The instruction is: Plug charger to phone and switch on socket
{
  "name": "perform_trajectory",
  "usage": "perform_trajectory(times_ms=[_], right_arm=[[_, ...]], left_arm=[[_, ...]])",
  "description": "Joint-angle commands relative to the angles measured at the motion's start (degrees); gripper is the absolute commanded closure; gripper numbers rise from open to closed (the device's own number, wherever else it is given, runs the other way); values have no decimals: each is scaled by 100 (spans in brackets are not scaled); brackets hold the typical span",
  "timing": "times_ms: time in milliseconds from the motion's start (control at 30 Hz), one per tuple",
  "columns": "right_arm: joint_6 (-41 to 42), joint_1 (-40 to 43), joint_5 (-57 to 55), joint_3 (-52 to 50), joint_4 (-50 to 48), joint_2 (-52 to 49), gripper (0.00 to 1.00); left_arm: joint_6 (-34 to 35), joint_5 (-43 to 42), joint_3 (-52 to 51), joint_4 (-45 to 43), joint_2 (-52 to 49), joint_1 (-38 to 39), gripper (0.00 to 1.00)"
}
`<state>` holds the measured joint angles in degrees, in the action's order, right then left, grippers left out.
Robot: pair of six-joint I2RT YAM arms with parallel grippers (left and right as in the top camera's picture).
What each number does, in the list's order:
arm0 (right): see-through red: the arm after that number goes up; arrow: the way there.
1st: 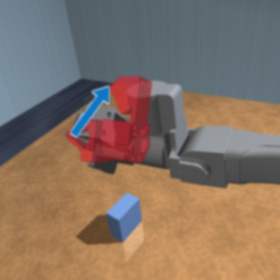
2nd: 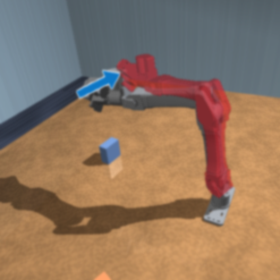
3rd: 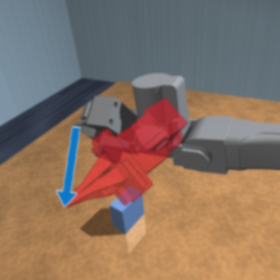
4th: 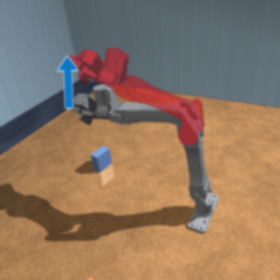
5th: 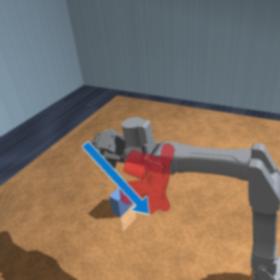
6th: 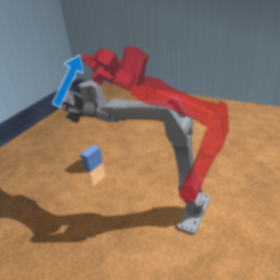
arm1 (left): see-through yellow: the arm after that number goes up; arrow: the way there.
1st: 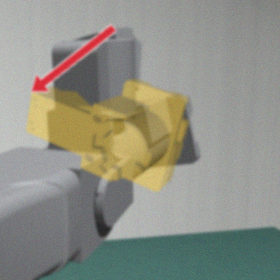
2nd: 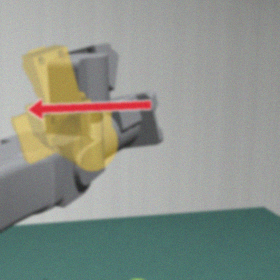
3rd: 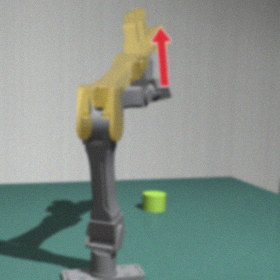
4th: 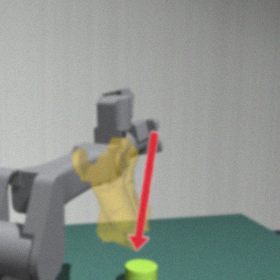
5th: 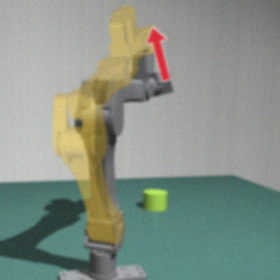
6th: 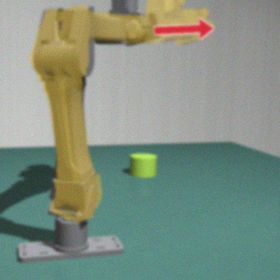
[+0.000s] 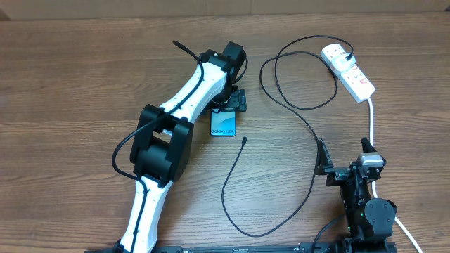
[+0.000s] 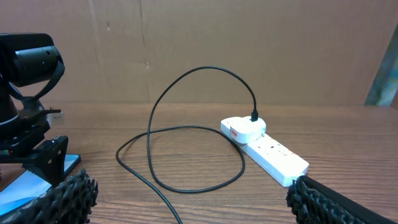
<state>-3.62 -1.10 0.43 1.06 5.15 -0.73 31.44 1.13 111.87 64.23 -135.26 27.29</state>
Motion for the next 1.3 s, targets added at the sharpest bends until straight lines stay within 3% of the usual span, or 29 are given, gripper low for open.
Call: perform_trajectory(times_ms=[0,1267], right_arm=[[22,37,-35,-59,-33,57,0],[22,37,-35,-59,-33,57,0]], left_arm=[[96,74,-7,7,-39,17,0],[-232,291,-9,-125,-39,87,0]])
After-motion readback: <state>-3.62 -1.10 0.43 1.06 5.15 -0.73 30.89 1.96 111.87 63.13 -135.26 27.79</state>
